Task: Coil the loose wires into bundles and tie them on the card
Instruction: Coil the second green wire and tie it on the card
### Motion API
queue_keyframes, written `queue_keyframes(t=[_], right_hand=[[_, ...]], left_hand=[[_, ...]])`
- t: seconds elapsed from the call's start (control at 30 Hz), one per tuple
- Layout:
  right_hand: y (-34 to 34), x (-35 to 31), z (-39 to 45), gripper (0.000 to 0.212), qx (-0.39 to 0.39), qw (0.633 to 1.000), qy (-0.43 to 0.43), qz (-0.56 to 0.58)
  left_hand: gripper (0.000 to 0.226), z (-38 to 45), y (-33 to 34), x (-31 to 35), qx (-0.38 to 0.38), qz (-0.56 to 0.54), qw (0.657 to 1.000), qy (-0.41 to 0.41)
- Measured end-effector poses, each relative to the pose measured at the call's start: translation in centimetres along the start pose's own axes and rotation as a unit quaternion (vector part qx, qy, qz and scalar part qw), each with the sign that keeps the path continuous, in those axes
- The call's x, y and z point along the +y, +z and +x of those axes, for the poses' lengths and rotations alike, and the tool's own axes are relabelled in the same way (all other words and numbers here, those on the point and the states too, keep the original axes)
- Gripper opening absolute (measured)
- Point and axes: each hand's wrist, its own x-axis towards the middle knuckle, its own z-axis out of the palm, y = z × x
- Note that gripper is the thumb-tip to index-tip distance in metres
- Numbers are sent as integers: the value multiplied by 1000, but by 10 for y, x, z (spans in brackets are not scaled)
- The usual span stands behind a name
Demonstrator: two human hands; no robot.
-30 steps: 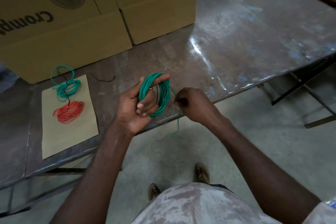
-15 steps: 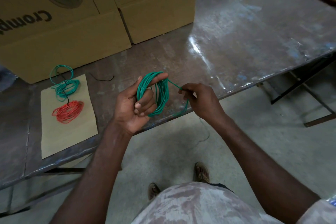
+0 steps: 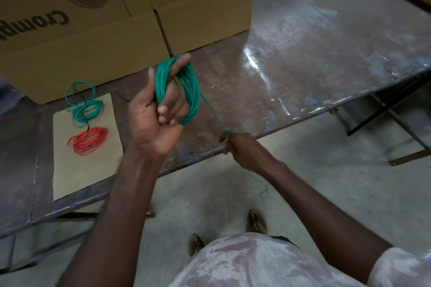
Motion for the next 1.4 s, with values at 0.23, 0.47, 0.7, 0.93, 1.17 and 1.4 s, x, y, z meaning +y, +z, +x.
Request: queue_keyframes(t=[0.23, 0.47, 0.7, 0.93, 1.17, 1.4], right_hand=[[20, -22, -12, 46, -59, 989, -87, 101], [1, -21, -4, 40, -27, 991, -74, 105], [-43, -32, -2, 32, -42, 995, -79, 51], [-41, -20, 17, 26, 164, 985, -16, 43], [-47, -15, 27, 26, 220, 974, -15, 47], [-25, -23, 24, 25, 164, 977, -27, 132]], left_hand=[[56, 20, -37, -13, 300, 173, 924, 165], [40, 8, -85, -36, 253, 619, 736, 109], [66, -20, -132, -53, 225, 742, 631, -26], [43, -32, -131, -66, 174, 732, 656, -68], [62, -62, -81, -93, 78, 350, 905, -231], [61, -49, -37, -59, 62, 33, 992, -107]])
